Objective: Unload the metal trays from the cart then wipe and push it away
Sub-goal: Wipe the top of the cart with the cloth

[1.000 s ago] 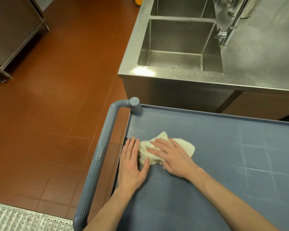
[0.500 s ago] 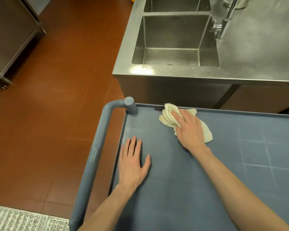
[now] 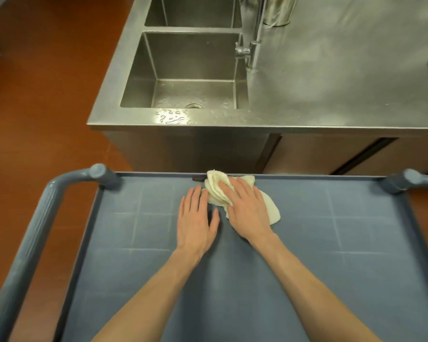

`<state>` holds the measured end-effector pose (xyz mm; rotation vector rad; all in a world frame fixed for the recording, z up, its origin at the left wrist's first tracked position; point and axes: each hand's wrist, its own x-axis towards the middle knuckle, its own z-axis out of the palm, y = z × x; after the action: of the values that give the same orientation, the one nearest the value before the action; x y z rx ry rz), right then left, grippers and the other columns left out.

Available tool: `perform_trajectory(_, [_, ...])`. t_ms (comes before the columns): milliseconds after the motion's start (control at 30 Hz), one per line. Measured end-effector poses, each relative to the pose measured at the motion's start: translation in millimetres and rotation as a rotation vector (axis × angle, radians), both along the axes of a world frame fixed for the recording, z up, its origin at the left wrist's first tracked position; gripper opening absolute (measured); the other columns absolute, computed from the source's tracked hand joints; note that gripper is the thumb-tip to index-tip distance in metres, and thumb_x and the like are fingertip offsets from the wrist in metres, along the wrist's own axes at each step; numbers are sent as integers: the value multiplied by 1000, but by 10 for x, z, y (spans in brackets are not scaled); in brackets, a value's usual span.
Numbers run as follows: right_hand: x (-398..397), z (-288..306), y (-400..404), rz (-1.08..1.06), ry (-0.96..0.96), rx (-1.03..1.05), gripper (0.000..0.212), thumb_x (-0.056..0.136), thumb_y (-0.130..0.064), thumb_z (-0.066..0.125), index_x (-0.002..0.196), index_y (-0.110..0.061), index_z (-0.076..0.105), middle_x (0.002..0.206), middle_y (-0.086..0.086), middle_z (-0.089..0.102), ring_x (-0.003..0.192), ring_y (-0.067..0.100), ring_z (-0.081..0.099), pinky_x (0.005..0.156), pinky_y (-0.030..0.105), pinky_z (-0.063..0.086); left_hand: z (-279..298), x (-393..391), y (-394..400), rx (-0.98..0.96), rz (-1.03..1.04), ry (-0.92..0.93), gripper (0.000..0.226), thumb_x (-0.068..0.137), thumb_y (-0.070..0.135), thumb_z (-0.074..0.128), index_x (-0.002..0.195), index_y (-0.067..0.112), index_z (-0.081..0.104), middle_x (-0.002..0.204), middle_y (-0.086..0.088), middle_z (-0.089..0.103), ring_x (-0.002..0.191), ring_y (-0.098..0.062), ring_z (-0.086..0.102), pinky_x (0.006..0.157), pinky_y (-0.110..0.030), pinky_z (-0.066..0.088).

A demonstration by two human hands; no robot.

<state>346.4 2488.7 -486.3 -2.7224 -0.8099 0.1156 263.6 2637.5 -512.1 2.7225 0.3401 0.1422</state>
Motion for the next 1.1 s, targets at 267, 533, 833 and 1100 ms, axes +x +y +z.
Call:
perform_trajectory(267, [220,-112,-930,-142,-45,47,61,89,-22,42,149,-25,52,154,6,51,144,32,46,113,55,41,-132,43,-169,67,35,69,71,106,52,27,166,14,29,175,-4,24,163,-21,18,133,-41,9])
perform_trajectory(533, [145,-213,-1312,-335,-90,131,59,89,-17,45,147,-19,54,154,9,50,142,34,46,113,54,38,-126,25,-223,95,51,86,70,105,47,28,165,10,31,174,-6,25,163,-24,19,133,-44,13])
perform_trajectory(833, [-496,-258,-655,85,28,106,62,96,-27,45,157,-32,42,166,-3,37,155,22,32,122,57,30,-136,34,-197,41,31,101,65,108,40,24,166,10,29,175,-7,23,163,-24,16,133,-42,9])
perform_trajectory(1100, [-651,-199,-1024,-12,-102,177,67,82,-62,72,139,-27,63,144,-2,53,132,25,53,113,38,37,-85,-137,-116,43,16,70,53,108,16,40,160,7,41,170,-10,36,161,-28,25,131,-45,22])
